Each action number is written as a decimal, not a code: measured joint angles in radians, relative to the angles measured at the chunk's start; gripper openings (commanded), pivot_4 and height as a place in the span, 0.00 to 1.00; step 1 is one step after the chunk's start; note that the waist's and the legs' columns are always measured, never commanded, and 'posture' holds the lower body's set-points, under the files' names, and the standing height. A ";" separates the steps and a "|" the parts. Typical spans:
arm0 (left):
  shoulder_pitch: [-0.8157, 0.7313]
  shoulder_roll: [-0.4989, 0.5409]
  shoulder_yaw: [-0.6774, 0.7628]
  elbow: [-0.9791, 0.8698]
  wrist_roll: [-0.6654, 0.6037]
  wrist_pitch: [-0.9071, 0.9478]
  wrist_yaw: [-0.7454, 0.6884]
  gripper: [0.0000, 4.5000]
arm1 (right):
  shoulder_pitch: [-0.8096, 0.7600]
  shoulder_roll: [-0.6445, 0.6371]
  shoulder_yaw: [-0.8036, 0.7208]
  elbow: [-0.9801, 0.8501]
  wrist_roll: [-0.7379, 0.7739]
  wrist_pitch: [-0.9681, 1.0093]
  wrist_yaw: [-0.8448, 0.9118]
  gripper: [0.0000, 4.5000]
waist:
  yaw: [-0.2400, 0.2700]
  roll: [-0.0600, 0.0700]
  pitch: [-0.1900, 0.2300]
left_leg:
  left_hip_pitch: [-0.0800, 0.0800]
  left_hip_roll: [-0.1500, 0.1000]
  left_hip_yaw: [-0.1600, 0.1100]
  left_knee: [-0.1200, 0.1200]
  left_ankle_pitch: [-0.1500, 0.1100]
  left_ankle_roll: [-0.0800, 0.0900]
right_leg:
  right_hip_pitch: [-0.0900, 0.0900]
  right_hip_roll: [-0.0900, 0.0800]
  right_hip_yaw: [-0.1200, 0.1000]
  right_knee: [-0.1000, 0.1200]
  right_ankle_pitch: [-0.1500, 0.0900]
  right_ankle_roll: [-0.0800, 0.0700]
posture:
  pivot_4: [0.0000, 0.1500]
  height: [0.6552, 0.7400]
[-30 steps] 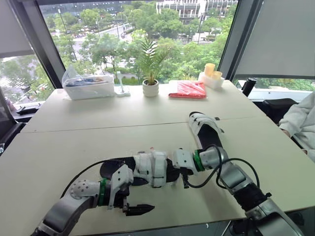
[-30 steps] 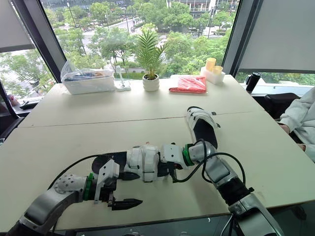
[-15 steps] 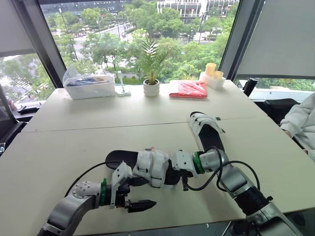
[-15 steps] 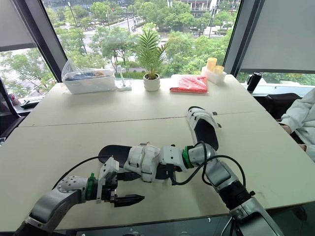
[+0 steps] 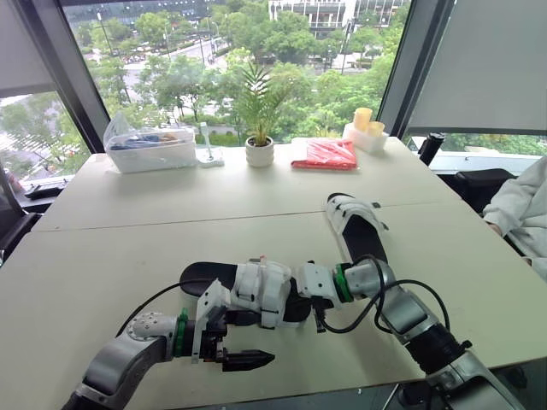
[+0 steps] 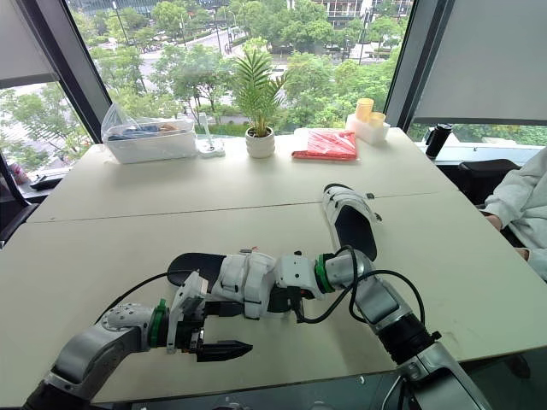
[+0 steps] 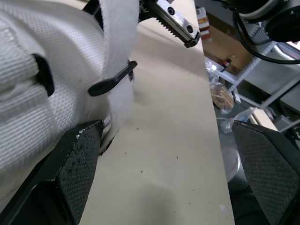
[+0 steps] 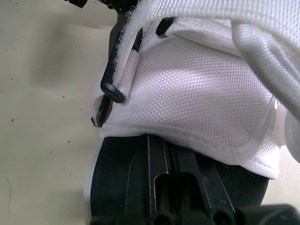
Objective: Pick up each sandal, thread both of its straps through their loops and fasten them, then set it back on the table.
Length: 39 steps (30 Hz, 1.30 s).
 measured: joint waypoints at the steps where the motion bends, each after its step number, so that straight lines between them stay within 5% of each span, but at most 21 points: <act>1: -0.004 -0.002 -0.007 0.001 0.004 -0.002 -0.004 1.00 | -0.001 0.000 0.001 0.002 0.000 -0.002 0.000 0.00 | -0.001 0.000 0.000 | 0.000 0.000 0.000 0.000 0.000 0.000 | 0.000 0.000 0.000 0.000 0.000 0.000 | 1.00 1.00; 5: -0.017 -0.017 -0.032 0.024 0.025 -0.017 -0.006 0.81 | -0.005 0.000 0.004 0.006 0.000 -0.005 0.001 0.00 | -0.001 0.000 0.000 | 0.000 0.000 0.000 0.000 0.000 0.000 | 0.000 0.000 0.000 0.000 0.000 0.000 | 1.00 1.00; 12: -0.026 -0.021 -0.034 0.058 0.059 -0.029 -0.005 0.00 | -0.008 0.000 0.006 0.008 0.000 -0.005 0.002 0.00 | -0.001 0.000 0.000 | 0.000 0.000 0.000 0.000 0.000 0.000 | 0.000 0.000 0.000 0.000 0.000 0.000 | 1.00 1.00; 31: -0.091 0.158 -0.010 -0.123 -0.128 0.127 -0.183 0.00 | -0.009 -0.002 0.011 0.007 0.003 -0.015 0.005 0.00 | -0.002 0.000 0.001 | 0.000 0.000 0.000 -0.001 0.000 0.000 | -0.001 0.000 0.000 0.001 0.000 0.000 | 1.00 1.00; 39: -0.292 0.035 0.055 -0.007 -0.184 0.189 -0.099 0.00 | -0.010 -0.007 0.015 0.007 0.003 -0.031 0.004 0.00 | 0.000 -0.001 0.002 | 0.000 0.000 0.000 0.000 0.000 0.000 | 0.000 0.001 -0.001 0.001 0.002 0.004 | 1.00 1.00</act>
